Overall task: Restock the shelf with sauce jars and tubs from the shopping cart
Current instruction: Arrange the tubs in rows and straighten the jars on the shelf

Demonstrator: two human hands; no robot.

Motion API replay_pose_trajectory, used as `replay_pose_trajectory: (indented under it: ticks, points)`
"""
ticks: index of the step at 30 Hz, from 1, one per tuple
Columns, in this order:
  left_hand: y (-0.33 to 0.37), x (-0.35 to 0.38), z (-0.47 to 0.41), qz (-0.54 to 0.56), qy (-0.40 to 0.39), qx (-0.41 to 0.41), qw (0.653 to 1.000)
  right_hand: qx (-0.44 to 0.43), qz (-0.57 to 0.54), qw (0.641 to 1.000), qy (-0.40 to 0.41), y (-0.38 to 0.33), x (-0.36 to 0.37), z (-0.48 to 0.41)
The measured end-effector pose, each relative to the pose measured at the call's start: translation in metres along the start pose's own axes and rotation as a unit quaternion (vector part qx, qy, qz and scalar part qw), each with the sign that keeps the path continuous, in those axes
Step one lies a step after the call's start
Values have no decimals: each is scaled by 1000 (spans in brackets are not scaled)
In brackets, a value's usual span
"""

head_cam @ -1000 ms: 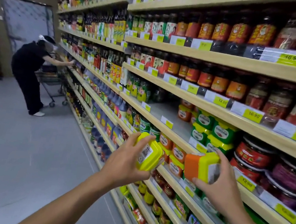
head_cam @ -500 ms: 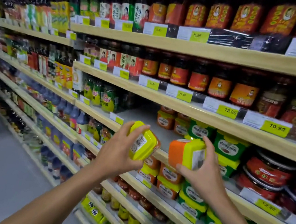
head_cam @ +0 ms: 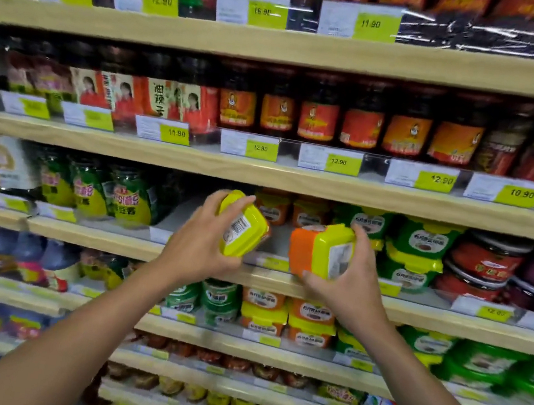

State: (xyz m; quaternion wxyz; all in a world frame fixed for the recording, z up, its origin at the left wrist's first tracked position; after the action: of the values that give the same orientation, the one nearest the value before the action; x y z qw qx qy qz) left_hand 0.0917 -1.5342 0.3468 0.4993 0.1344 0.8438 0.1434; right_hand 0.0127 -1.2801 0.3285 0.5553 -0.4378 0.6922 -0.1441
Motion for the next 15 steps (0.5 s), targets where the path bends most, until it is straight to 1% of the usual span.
replay_pose_trajectory:
  ticks: [5, 7, 10, 15]
  points:
    - [-20, 6, -26, 41, -11, 10, 999, -11, 33, 999, 25, -12, 8, -3]
    - [-25, 7, -36, 49, -19, 1, 999, -14, 37, 999, 34, -15, 9, -6]
    - [-34, 9, -50, 78, -50, -33, 995, -12, 40, 998, 43, -20, 13, -11]
    - [-49, 17, -70, 117, -102, -31, 987, -6, 53, 997, 47, -23, 25, -16]
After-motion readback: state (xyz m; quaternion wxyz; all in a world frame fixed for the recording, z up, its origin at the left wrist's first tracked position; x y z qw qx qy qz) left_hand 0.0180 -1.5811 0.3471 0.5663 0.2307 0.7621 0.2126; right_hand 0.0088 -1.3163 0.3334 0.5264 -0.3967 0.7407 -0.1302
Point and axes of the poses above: each hand's wrist, its own z-axis away from the middle knuckle, its own x-axis out of the palm, y = z × x, the point moved 5 cm from there along -z, towards the middle knuckle, and after that the axes turned 6 degrees about z, right-handed, at the moved point
